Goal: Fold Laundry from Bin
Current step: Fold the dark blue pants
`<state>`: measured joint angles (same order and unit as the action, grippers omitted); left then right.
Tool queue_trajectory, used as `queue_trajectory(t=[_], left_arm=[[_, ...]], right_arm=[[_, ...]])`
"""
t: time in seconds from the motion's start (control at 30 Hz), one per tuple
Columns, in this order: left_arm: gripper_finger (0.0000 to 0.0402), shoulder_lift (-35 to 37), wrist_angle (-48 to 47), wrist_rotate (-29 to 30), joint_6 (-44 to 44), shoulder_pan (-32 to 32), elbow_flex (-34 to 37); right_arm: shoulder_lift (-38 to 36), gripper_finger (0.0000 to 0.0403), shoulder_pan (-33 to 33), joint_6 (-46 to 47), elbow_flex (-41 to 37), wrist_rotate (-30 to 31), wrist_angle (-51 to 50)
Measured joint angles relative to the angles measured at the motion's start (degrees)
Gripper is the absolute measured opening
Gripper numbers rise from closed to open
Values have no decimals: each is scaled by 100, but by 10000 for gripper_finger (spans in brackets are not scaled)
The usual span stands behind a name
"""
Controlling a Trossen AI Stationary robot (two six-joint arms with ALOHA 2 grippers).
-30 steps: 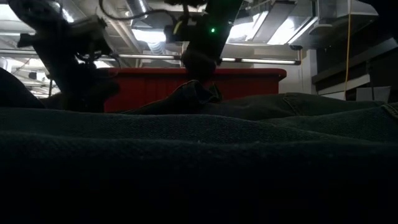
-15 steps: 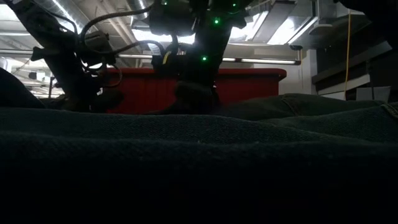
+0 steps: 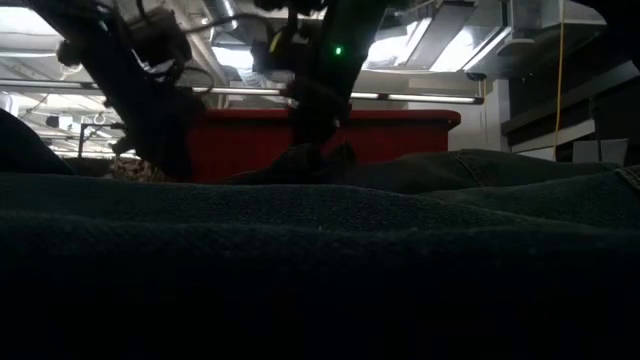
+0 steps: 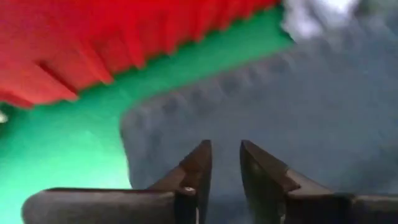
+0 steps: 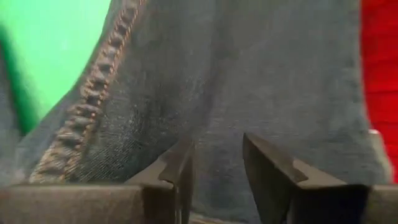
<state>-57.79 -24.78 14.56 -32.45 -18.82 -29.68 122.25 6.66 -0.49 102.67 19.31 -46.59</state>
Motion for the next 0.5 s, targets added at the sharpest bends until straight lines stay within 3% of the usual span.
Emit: queue_trajectory(t=[0.2,0.33,0.5], left_arm=[[44,256,-950,-813,-331,579,-62],[26,241,-1599,-783,-708,1147,-60],[8,179,-1651,-611,-1095,1825,161]], right_arm=[[-93,133,138,-1,0,218,67],[-82,133,173,-2,0,222,61],[-26,133,190,17,-4,-76,98]])
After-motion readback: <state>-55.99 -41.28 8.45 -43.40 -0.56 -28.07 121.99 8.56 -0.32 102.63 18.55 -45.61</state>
